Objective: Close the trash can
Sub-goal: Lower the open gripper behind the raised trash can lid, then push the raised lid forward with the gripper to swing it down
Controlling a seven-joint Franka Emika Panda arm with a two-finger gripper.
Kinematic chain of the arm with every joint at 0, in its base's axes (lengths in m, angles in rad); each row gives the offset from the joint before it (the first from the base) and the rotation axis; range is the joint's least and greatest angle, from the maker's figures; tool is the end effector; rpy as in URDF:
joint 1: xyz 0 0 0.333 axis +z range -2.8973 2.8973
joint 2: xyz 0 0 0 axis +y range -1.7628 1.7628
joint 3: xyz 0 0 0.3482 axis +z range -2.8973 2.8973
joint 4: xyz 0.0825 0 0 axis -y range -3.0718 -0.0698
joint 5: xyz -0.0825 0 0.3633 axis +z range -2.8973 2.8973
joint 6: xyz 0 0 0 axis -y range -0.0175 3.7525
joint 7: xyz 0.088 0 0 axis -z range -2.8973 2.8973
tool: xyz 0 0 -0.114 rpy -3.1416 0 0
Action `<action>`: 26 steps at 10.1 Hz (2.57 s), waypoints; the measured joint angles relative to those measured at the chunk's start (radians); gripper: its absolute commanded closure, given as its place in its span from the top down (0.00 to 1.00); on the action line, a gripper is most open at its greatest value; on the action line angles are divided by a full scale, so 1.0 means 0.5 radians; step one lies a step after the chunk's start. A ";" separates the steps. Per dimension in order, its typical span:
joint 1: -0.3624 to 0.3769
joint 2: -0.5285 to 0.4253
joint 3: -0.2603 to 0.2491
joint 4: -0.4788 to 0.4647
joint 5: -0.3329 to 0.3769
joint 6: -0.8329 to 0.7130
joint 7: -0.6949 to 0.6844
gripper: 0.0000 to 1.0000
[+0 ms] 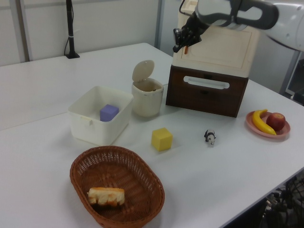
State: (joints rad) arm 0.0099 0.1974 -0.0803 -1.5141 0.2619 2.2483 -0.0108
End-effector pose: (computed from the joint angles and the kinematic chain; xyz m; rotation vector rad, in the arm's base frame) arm 0.6537 -0.0315 0.6374 -2.8200 0.2291 -0.7911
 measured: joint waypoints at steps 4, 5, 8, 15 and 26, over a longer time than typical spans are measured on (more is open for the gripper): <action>-0.047 0.309 0.071 0.204 0.000 0.346 -0.016 0.00; -0.064 0.345 0.125 0.219 0.000 0.398 -0.055 0.00; -0.072 0.385 0.268 0.271 -0.001 0.509 -0.206 0.00; -0.084 0.655 0.283 0.407 -0.131 1.011 -0.259 0.00; -0.090 0.749 0.283 0.416 -0.240 1.024 -0.271 0.00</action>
State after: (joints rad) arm -0.0349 0.5719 0.0613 -1.3063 0.1418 2.7603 -0.1462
